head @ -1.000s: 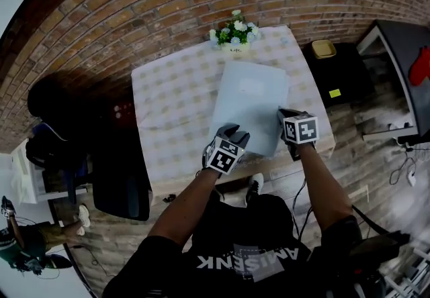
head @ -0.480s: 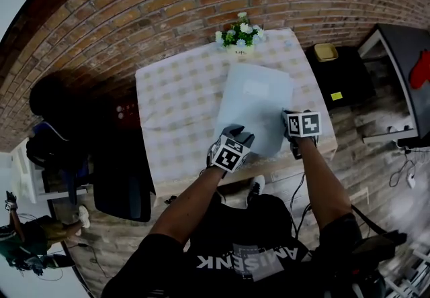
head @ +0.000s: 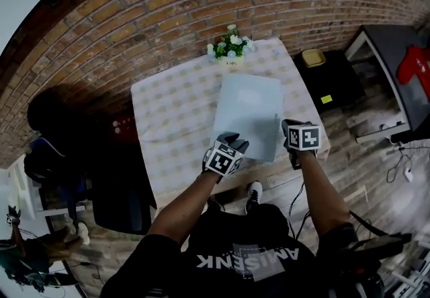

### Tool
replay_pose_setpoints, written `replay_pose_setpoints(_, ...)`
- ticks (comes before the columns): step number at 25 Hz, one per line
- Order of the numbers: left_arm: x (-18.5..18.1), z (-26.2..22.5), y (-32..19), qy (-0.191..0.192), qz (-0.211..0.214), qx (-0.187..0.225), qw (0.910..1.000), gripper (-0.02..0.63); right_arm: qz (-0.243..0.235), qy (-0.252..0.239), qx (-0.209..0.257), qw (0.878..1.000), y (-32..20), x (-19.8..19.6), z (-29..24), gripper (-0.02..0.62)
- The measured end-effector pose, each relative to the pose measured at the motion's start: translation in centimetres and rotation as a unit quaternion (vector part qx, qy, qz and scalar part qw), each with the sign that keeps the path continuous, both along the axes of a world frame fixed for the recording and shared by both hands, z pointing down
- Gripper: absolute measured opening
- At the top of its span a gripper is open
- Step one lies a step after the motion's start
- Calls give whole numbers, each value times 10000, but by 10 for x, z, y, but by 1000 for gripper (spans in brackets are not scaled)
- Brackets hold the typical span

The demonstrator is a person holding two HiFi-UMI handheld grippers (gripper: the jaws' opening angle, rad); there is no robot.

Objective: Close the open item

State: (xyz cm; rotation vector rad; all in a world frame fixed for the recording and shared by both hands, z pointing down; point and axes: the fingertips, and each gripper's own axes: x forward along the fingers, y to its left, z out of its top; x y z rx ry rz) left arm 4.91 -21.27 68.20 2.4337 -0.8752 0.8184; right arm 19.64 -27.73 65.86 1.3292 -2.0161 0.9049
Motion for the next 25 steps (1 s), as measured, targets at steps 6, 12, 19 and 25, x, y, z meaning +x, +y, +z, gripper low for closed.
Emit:
replay_pose_setpoints(6,-2,-15,3,224,44,70,9997,169,139,-249,431,9987,10,6,-42,43)
replay_pose_setpoints(12,-1,-13,4,65,190,91,9998,169,-174,-352,664,9970,11,-11,-54,42)
replay_pose_setpoints(19,2,2,4,-181,376,-19,9991,169,-192,-58,146,9997,-5,-19,-6,42)
replay_pose_setpoints(25,2,3,1,-157,404,-256,9987,169,-358,10,-105,9993,-19,-26,22,41)
